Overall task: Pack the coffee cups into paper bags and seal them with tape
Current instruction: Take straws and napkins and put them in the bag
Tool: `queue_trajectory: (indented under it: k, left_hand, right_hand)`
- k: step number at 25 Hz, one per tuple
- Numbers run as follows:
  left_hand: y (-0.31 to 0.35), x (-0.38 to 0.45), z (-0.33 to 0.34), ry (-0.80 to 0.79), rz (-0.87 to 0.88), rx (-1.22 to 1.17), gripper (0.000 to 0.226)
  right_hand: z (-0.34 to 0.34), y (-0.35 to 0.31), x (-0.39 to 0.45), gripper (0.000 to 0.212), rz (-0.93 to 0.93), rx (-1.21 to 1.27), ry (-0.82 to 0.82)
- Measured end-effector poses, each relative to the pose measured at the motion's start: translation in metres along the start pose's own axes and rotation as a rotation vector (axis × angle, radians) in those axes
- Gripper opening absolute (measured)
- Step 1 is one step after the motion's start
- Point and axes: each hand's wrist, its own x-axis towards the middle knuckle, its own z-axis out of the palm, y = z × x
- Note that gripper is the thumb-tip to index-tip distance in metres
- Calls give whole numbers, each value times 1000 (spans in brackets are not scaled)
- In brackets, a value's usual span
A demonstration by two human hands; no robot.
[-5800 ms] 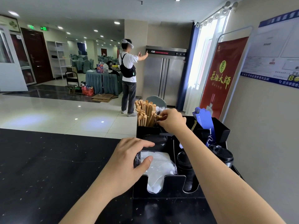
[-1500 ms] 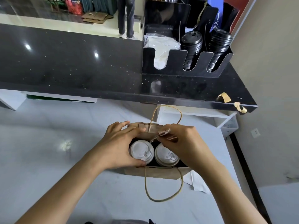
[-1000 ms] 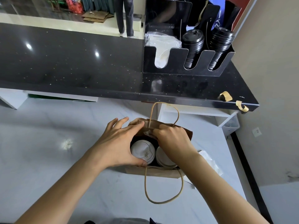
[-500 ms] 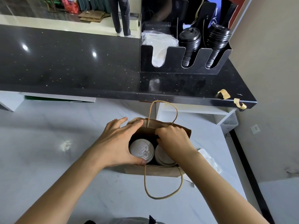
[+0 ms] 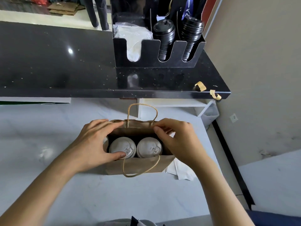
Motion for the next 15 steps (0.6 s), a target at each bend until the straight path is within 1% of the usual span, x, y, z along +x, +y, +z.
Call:
queue_trajectory:
  k: [3,6,9,12,13,15]
  left_hand:
    - [-5,0,3,19,2,-8,100]
    - [-8,-1,5,28,12,-18,98]
    - [-8,-2,5,32,17,-24,99]
    - [-10,-4,6,35,17,-30,99]
    - [-10,-5,7,35,15,-35,98]
    - [-11,-7,8,40,20,-39,98]
  right_hand:
    - [-17,24,-9,11,94,90,177]
    - [-18,70,-23,13,249,7,259]
    - [-6,118,-42,14,384,-147,239]
    - [17,152,-64,8,536,-202,169]
    - [26,159,-71,5,561,-212,144]
    - [44,171,-85,23,580,-258,91]
